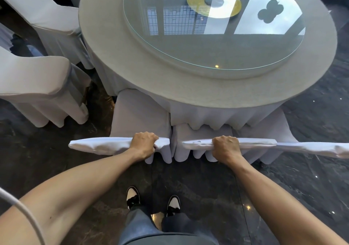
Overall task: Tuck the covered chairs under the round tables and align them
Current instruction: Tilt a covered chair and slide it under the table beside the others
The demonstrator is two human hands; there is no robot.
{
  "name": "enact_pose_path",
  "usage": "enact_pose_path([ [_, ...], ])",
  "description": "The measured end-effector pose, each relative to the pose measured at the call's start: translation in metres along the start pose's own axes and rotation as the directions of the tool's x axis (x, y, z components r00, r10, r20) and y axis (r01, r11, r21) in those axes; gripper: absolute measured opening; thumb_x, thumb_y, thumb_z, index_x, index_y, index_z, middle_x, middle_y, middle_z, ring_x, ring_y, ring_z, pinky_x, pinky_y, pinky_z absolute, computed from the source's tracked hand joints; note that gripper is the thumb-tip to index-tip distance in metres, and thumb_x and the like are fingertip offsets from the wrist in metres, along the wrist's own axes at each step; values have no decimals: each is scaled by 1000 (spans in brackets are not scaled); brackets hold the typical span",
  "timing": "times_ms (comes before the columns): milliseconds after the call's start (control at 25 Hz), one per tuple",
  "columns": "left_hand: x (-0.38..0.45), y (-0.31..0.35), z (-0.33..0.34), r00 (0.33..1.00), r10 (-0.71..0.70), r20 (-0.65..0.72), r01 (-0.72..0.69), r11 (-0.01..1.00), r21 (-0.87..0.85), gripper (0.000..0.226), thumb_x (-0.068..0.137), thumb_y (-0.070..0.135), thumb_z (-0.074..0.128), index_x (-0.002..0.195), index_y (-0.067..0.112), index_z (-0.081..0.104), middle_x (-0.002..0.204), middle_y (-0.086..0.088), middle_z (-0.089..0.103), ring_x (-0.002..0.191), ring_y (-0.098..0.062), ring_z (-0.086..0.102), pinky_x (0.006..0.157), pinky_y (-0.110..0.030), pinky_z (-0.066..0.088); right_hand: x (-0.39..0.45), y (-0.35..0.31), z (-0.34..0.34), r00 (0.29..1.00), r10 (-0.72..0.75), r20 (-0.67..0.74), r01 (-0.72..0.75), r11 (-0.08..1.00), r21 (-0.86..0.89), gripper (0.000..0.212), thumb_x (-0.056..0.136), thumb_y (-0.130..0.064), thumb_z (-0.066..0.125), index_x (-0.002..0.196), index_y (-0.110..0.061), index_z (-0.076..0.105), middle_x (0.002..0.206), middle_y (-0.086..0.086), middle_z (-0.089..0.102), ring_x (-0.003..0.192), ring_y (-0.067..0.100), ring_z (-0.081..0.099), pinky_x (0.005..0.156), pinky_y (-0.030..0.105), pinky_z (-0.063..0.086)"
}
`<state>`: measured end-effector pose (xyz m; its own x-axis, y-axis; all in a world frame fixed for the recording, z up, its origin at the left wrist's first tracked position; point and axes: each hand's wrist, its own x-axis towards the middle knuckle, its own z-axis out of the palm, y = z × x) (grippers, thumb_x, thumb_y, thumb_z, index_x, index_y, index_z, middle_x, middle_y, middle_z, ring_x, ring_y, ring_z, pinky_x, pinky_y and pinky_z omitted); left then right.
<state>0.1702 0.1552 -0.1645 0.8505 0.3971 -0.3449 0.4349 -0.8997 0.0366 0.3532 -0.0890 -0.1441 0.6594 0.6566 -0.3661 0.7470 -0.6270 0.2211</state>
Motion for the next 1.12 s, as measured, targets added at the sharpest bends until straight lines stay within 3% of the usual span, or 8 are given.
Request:
enact_pose_path([
  [280,3,13,-5,997,46,62,-51,995,84,22,84,16,61,106,19,64,101,-6,69,88,-25,65,79,-35,53,-3,2,0,1000,-5,9,5,997,76,17,81,-18,55,93,-21,67,91,0,72,84,24,67,66,32,42],
  [400,1,16,-10,993,48,112,-56,997,62,22,85,23,62,106,18,61,103,-6,68,89,-25,64,80,-36,52,-6,4,-8,997,-26,70,17,991,129,17,80,-25,57,95,-22,64,93,0,70,87,24,65,69,33,43],
  [520,-4,7,-22,981,97,166,-85,993,-77,30,85,43,60,103,20,61,103,-2,68,90,-24,61,71,-34,44,6,-9,-24,968,-73,241,-5,951,310,31,79,-43,60,101,-22,65,98,1,67,89,24,63,70,34,45],
  [600,-13,-10,-38,974,120,193,-70,966,-247,36,86,51,57,103,20,64,101,1,67,89,-22,59,68,-33,41,22,-31,-42,938,-155,309,-17,872,489,49,84,-49,62,123,-19,64,122,4,65,109,25,62,88,38,49],
  [680,-24,-40,-54,979,78,187,-13,945,-327,36,91,53,53,108,24,66,105,4,67,97,-21,61,72,-33,43,45,-66,-67,943,-212,257,42,841,539,53,90,-46,62,130,-12,61,133,9,61,118,28,58,99,40,46],
  [840,-55,-123,-73,991,-75,114,99,968,-230,51,96,48,50,140,23,51,139,-1,56,125,-24,53,101,-41,43,88,-162,-129,938,-322,130,231,858,458,53,94,-47,59,131,-10,57,133,13,60,118,31,57,97,37,47],
  [960,-76,-196,-82,983,-183,27,185,975,-126,55,93,51,53,139,21,50,138,-3,57,129,-24,50,109,-48,36,112,-242,-176,910,-413,23,375,848,374,65,93,-52,58,145,-14,46,146,9,51,132,27,49,109,40,41],
  [1120,-112,-323,-93,947,-316,-64,311,947,-81,65,90,57,53,143,20,45,151,-9,41,144,-31,28,116,-59,19,139,-375,-239,842,-534,-82,539,822,184,68,89,-60,56,143,-20,47,147,5,49,137,30,43,110,49,37],
])
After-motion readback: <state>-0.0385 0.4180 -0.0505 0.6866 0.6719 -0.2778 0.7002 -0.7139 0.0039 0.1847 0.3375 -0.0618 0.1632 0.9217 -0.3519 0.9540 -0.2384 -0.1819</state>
